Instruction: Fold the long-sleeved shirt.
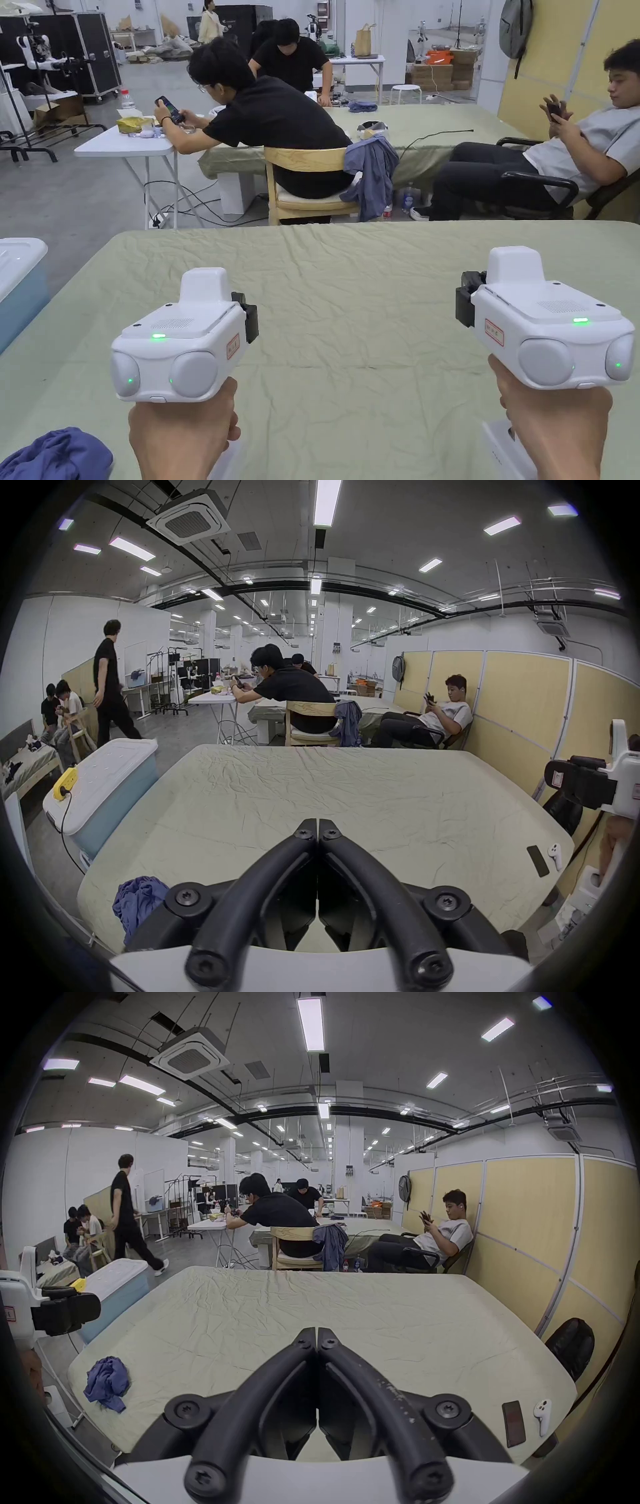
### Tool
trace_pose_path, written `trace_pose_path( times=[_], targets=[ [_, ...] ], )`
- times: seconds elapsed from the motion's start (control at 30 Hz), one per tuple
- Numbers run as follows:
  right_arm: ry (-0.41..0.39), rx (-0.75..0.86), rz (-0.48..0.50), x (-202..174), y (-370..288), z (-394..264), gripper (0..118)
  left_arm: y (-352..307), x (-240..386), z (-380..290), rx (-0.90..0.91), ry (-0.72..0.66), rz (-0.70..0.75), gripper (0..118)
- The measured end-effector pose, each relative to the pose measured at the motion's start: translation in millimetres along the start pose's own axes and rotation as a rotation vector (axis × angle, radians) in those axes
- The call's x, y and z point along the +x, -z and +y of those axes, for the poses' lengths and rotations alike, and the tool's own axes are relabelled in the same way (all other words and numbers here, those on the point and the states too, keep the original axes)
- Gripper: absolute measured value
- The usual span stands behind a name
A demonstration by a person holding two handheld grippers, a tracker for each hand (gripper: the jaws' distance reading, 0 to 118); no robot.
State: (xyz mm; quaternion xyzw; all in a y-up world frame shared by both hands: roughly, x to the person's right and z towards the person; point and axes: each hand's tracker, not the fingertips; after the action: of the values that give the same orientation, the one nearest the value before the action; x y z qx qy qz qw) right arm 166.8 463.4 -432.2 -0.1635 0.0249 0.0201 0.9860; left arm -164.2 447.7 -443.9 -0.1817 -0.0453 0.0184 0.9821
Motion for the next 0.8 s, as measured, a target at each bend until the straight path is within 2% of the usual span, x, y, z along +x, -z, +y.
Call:
trace_pose_path(
  times=[0.8],
  targets=[
    [0.001,-0.012,-0.009,4.0,1.9,-3.7,1,1.1,4.3,1.4,-0.002,0.02,-0.005,0]
  ],
)
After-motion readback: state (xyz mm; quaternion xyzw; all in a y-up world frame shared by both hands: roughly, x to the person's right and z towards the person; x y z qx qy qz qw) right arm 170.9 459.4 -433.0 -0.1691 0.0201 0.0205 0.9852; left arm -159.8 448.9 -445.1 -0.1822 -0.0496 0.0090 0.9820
